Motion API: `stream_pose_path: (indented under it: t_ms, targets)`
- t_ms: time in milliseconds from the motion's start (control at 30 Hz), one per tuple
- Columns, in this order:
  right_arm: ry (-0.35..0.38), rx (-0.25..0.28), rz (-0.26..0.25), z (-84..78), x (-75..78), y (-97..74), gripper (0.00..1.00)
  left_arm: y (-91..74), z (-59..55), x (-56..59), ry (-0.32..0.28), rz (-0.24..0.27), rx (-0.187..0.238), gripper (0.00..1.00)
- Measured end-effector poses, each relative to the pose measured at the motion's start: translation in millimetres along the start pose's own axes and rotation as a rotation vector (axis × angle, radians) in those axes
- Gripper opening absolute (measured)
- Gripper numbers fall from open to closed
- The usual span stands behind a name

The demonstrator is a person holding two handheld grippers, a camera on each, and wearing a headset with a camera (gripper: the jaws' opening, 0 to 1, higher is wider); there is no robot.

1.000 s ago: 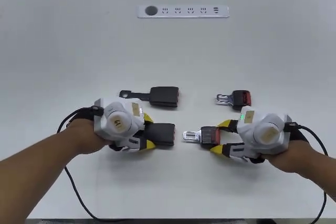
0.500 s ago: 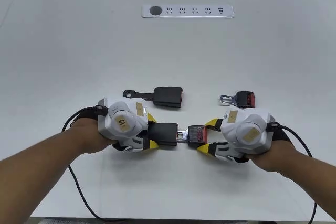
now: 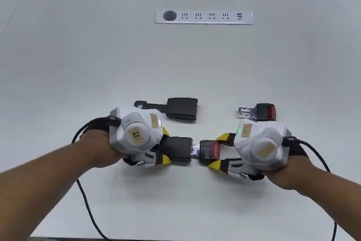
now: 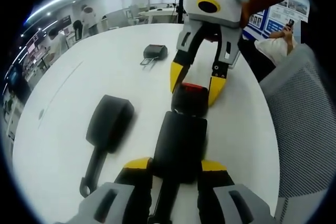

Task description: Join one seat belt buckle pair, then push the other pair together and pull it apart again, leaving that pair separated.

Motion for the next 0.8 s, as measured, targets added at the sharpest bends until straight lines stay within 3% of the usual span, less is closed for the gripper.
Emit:
stream_pose_path:
  t_ms: [333, 367, 800]
  targets:
    - [0.007, 0.015, 0.006, 7.3, 0.3, 5.3, 0.30, 0.8, -2.0, -1.2, 0.036, -0.014, -0.008, 0.33]
    - [-0.010, -0.002, 0.016, 3.0, -0.4, 5.7, 0.30, 2.2, -0.9, -0.4, 0.034, -0.017, 0.000, 0.33]
    - [-0.010, 0.023, 0.012, 2.2, -0.8, 6.9, 0.30, 2.6, -3.6, 1.9, 0.029, -0.018, 0.017, 0.33]
Point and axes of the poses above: the centre of the closed fingertips' face, and the gripper's own axes: y roughly forward along the fingers, x roughly to its right, z roughly out of its top, the point moved 5 cm from there along -y, roughly backward along the fingers, and after that the axes turned 1 degree about -z, right-handed, at the moved point
